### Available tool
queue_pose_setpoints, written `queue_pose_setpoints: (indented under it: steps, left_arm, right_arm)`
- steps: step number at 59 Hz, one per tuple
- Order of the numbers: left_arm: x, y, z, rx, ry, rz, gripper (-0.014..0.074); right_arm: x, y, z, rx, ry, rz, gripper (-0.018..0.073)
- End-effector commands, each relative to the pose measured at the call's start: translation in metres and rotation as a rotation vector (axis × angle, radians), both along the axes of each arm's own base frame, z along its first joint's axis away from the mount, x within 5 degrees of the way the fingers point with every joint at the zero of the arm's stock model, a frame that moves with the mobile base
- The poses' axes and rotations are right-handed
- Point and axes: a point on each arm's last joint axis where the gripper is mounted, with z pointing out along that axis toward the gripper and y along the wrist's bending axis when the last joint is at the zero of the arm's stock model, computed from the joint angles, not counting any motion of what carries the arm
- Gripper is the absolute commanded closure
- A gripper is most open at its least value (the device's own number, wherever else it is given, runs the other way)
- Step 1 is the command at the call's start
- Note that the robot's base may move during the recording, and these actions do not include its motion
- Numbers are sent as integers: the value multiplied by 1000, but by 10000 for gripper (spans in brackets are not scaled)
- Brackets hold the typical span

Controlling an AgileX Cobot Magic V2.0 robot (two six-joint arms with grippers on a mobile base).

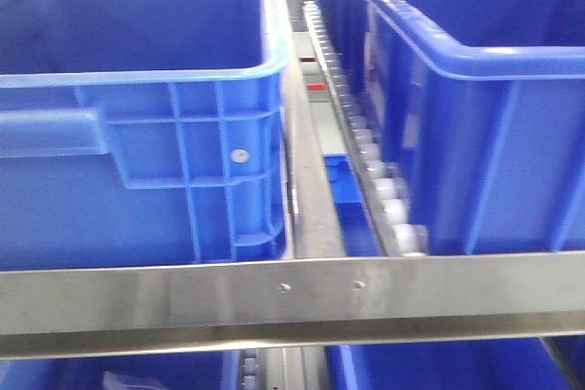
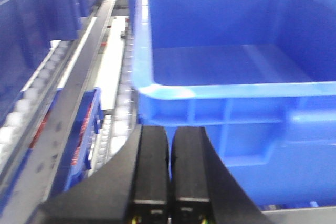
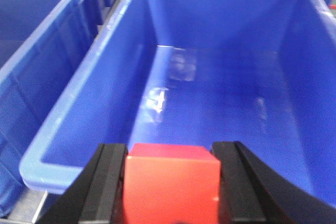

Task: Pick red cube and place on left shelf
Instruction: 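Lower the red cube into the blue bin and open the right gripper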

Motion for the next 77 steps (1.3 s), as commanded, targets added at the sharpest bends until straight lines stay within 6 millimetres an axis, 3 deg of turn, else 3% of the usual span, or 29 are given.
queue_pose_setpoints:
  steps: [1, 77]
  left_arm:
    - [0, 0, 1, -9, -80, -5, 495]
    - [0, 0, 1, -9, -80, -5, 495]
  right_arm:
    - [1, 0, 16, 3, -102, 4, 503]
    - [2, 1, 17, 17, -115, 6, 503]
